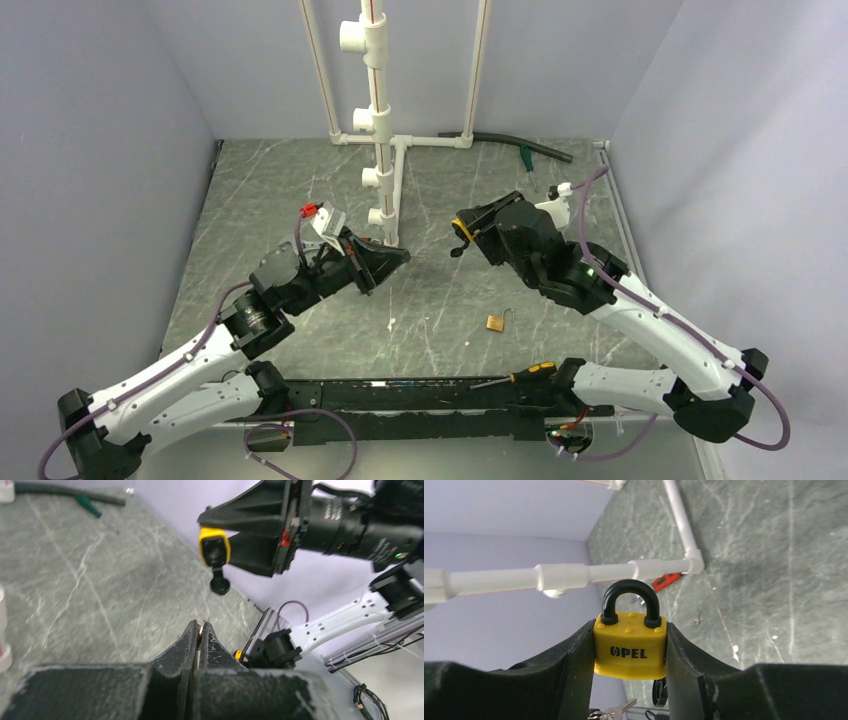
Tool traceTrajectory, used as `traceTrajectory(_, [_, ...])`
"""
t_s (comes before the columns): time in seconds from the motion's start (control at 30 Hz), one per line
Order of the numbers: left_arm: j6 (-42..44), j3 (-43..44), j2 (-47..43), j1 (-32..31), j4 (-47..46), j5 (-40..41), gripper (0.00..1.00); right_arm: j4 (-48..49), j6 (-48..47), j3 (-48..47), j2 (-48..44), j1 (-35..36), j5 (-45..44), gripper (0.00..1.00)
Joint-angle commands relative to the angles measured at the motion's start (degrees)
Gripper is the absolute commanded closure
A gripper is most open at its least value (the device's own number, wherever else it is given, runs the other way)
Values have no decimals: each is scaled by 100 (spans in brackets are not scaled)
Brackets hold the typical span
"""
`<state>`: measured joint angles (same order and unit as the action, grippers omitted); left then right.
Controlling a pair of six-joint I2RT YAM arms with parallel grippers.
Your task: Unlock with the key
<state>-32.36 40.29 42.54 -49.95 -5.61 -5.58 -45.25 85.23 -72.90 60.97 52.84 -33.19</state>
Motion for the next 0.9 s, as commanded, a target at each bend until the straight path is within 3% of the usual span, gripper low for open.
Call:
traceTrajectory(0.0, [-17,-41,181,-22,-1827,-394,100,1541,-430,272,-514,-36,292,100])
traceTrajectory(0.07, [112,47,329,-20,-1946,-483,100,1809,-695,307,-570,-36,409,100])
traceTrajectory(0.13, [546,278,428,-18,-1715,-713,100,1432,-896,-93,-359,-45,425,100])
traceTrajectory(0.23, [1455,539,395,-23,-1092,-838,100,-174,-1180,-1366,406,-150,412,100])
traceTrajectory(0.37, [2526,352,131,-26,-1045,-987,100,-2168,-2091,-2988,1797,-869,1820,100])
traceTrajectory(0.47, [3341,464,189,-96,-643,-814,100,-3210,-2360,-3790,2590,-925,1913,100])
traceTrajectory(0.57, [4192,718,391,-276,-44,-693,100,-3546,-2397,-3842,2838,-925,2051,100])
traceTrajectory(0.7, [5307,1088,584,-702,935,-349,100,-3199,-2335,-3357,2744,-963,2818,100])
traceTrajectory(0.87, [6369,1102,522,-1471,1226,420,100,-3027,-2066,-2919,2818,-1018,3903,100])
